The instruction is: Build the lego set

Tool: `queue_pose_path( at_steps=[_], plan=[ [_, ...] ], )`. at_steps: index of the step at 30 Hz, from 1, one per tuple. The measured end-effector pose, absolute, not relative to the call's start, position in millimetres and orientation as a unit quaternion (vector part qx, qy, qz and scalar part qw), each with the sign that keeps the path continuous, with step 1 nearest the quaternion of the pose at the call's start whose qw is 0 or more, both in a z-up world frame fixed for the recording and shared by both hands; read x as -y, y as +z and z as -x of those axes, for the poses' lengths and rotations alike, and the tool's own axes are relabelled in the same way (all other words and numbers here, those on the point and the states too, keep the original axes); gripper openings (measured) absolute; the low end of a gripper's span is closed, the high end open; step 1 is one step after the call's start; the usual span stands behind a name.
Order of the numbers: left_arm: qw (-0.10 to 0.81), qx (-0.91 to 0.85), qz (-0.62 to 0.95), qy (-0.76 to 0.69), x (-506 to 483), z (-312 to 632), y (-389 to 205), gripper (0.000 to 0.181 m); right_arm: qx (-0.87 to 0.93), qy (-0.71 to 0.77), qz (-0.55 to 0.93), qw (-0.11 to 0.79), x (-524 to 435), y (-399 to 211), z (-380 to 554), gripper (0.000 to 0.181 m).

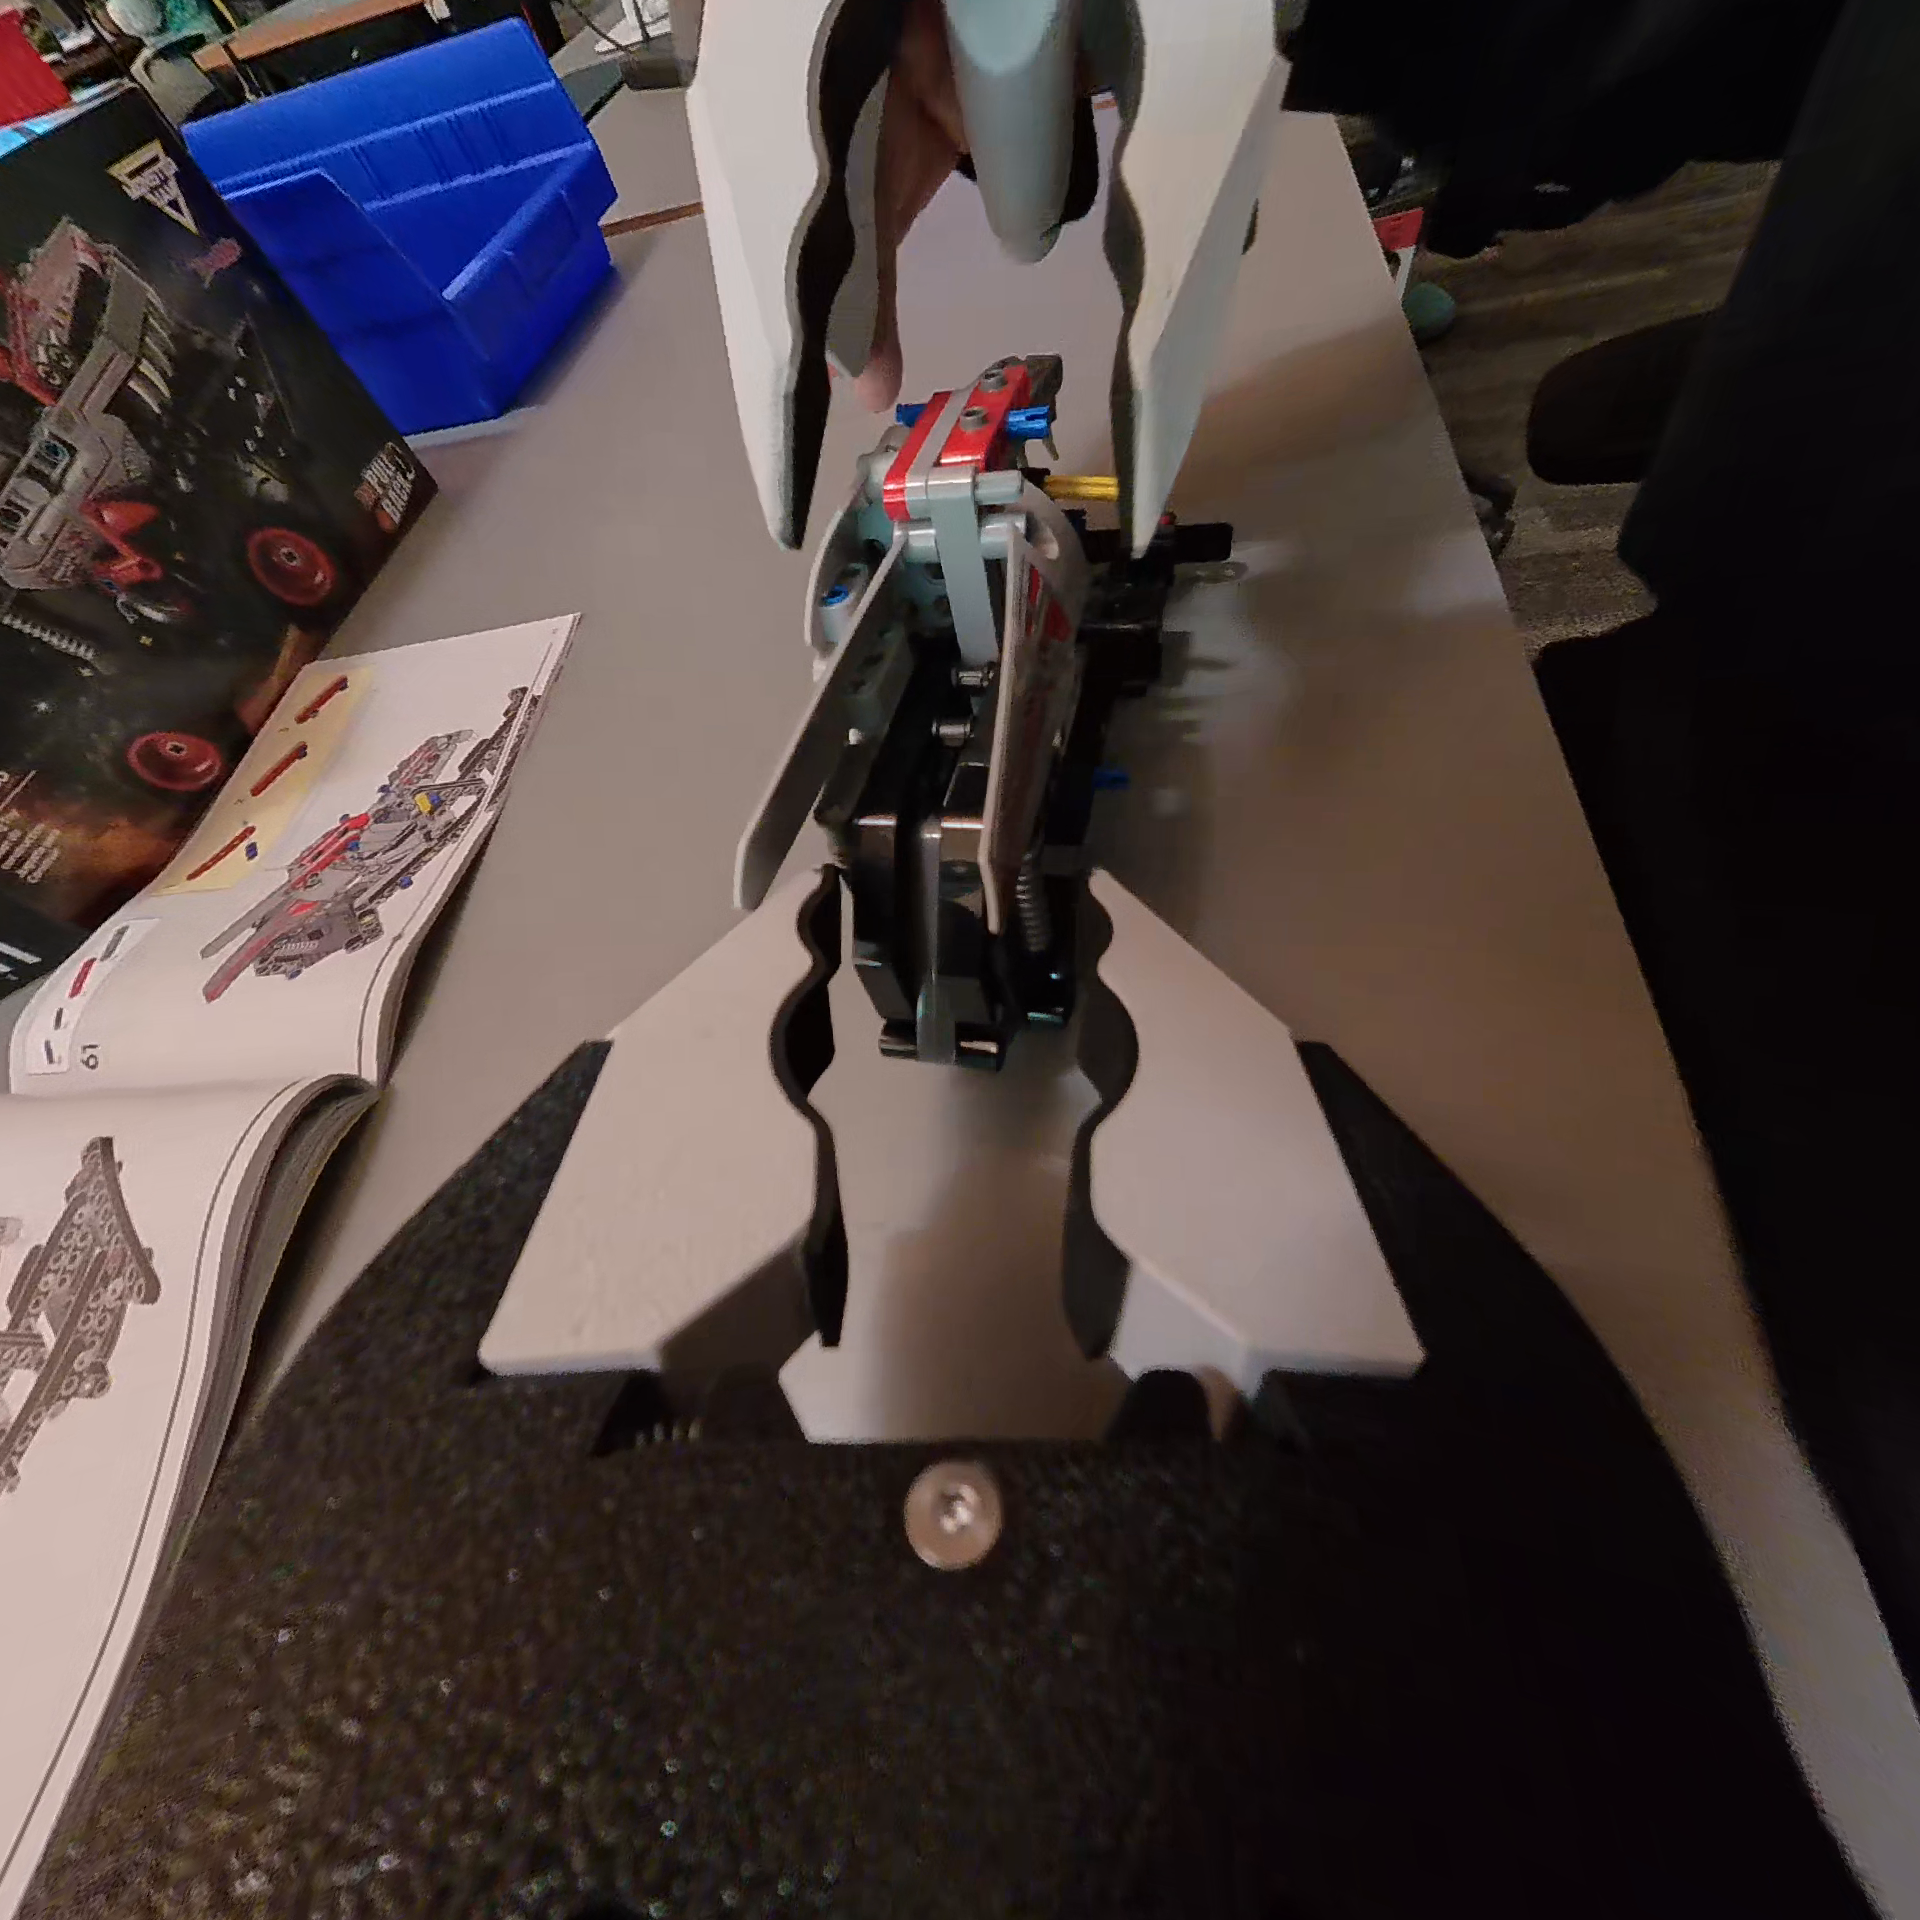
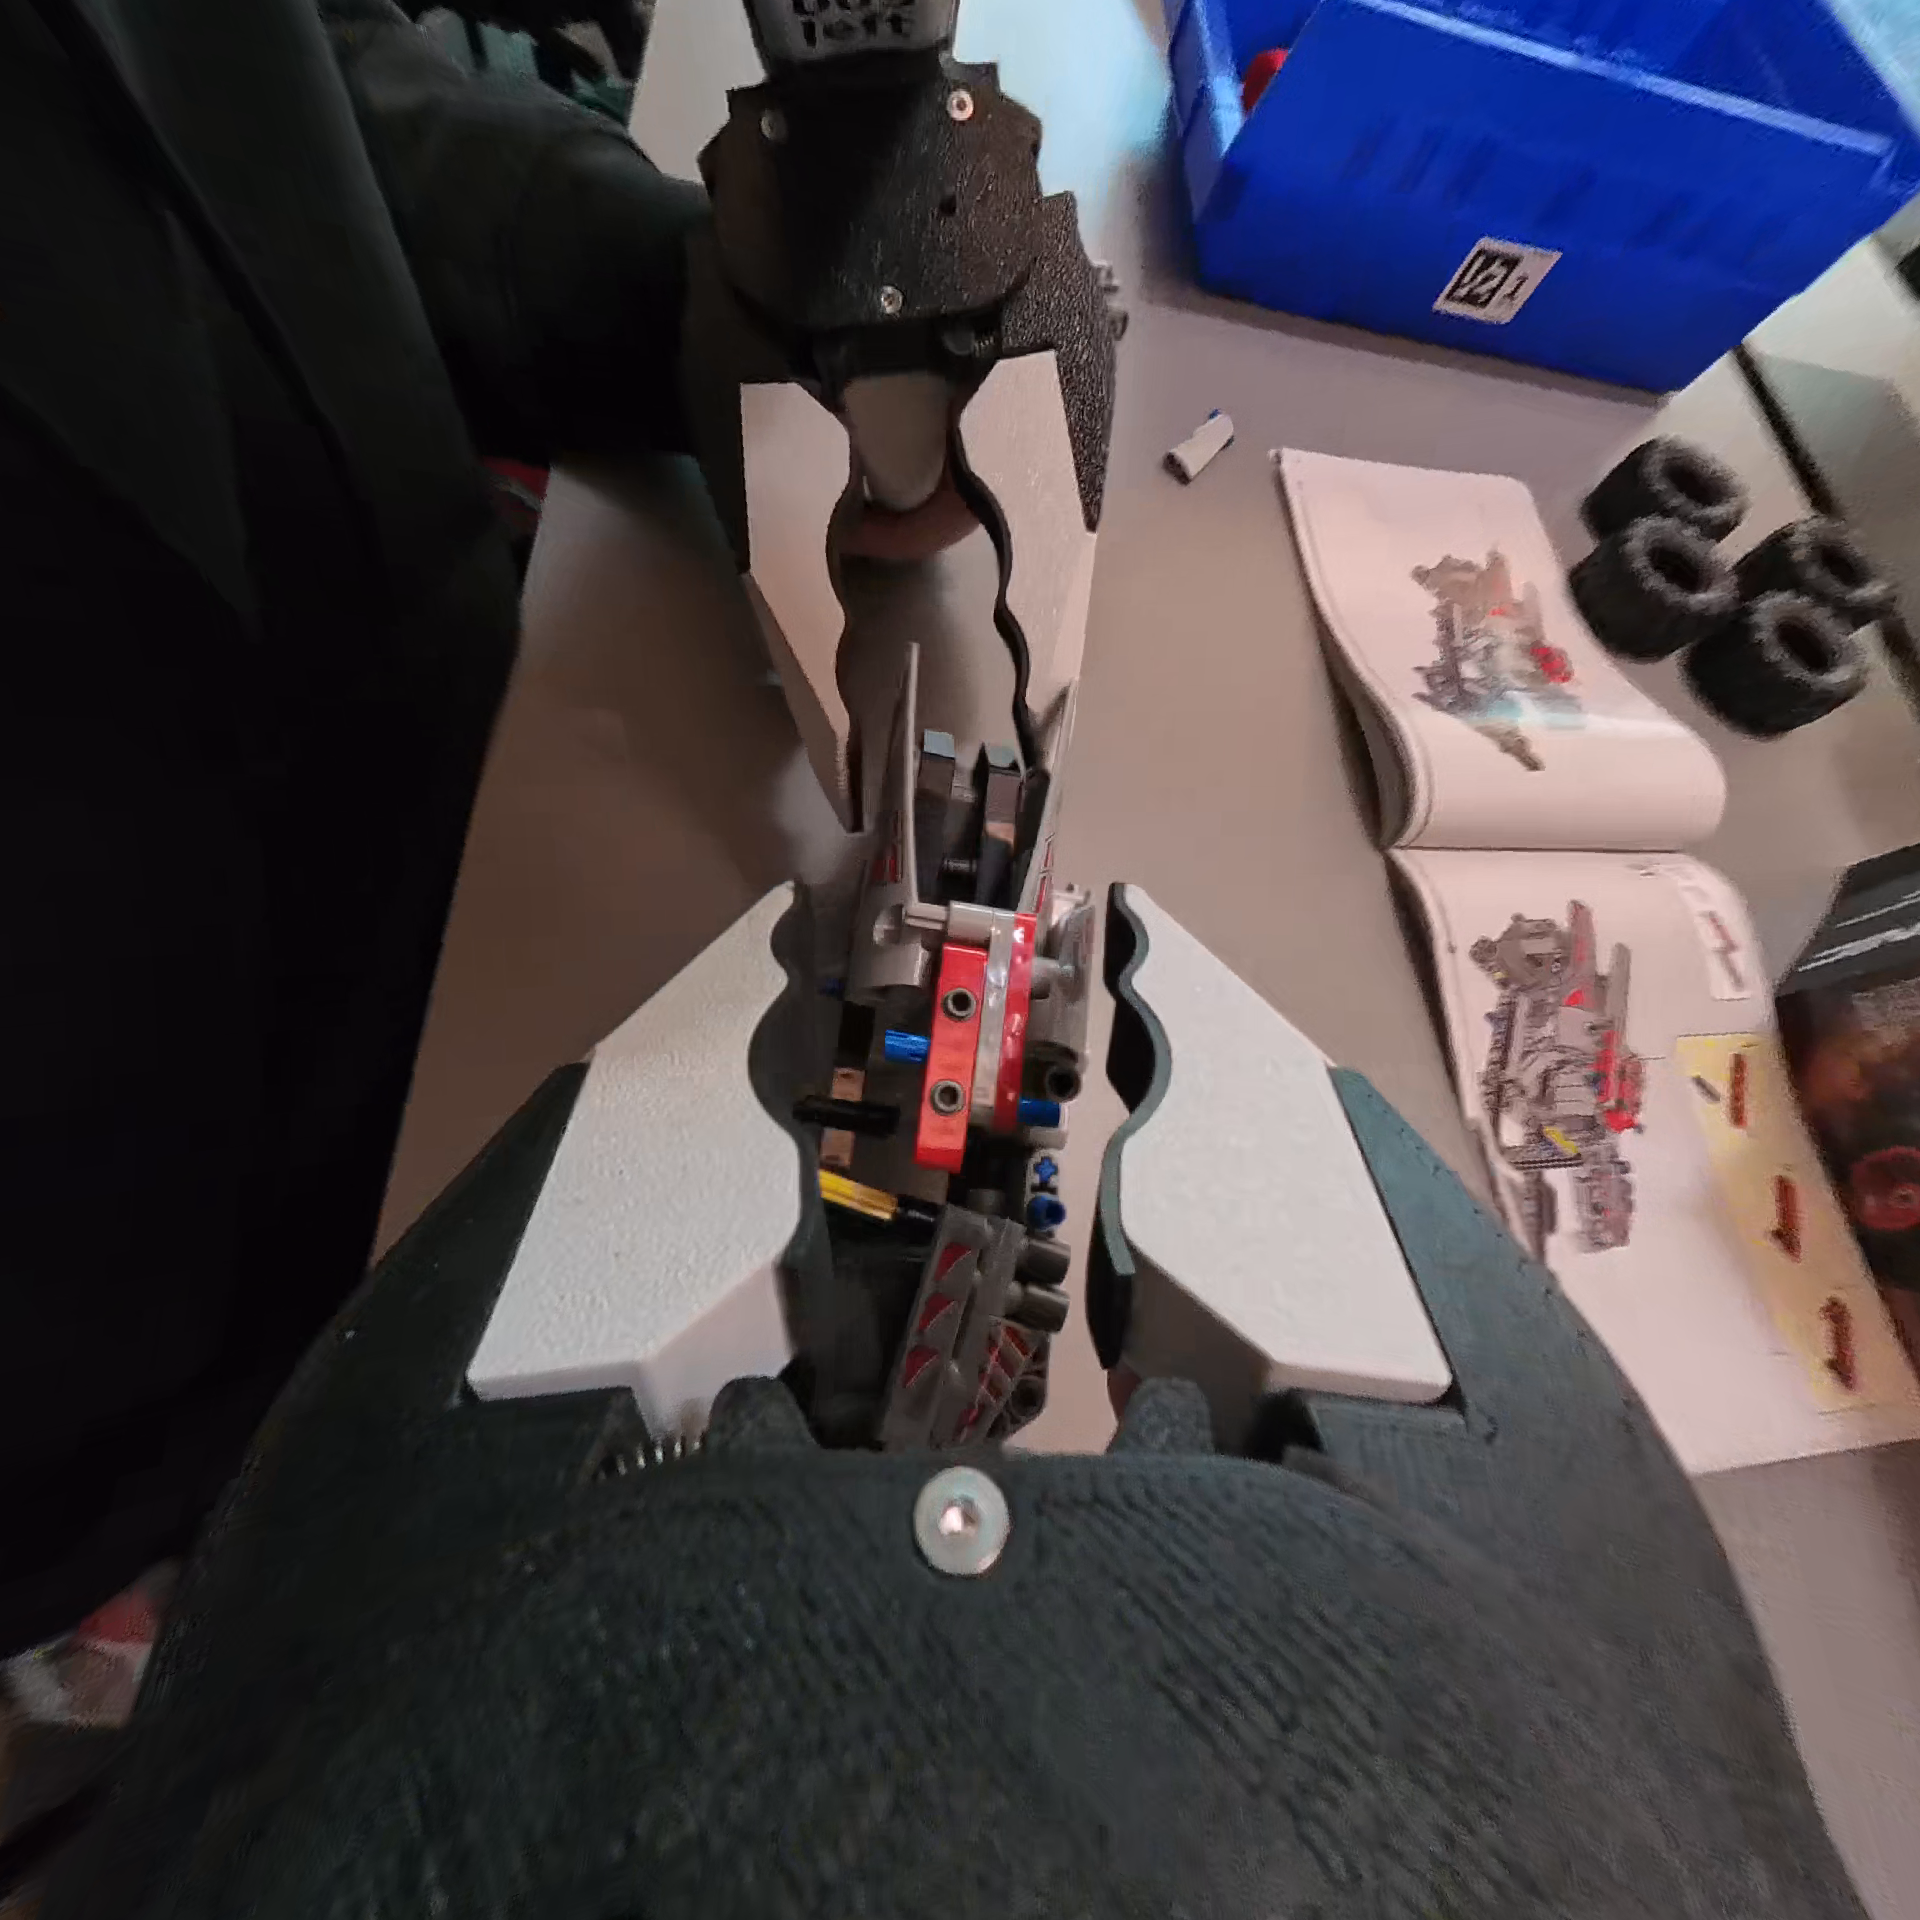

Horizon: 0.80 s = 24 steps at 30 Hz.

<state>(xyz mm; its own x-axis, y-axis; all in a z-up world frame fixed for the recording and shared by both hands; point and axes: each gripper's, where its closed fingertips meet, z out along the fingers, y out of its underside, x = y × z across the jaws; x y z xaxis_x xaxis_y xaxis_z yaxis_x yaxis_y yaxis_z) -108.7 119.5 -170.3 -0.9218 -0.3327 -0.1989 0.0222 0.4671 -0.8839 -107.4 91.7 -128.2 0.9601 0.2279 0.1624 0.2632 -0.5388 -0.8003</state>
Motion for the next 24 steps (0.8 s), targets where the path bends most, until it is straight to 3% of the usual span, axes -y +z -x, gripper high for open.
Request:
queue_pose_path(
  at_steps=[9,15,24],
  plan=[
    [0.183,-0.827,0.136,-0.514,-125.4,96.8,-166.6,0.042,0.122,-0.023,0.911,0.393,-85.6,-146.7,92.3,0.049],
    [0.188,-0.791,0.184,-0.552,-137.1,85.1,-152.0,0.041,0.011,-0.105,0.932,0.346,-49.9,-146.4,31.7,0.049],
    [0.176,-0.795,0.196,-0.547,-137.2,82.4,-154.9,0.038,-0.140,-0.058,0.914,0.377,-16.2,-147.2,-38.5,0.049]
  ],
)
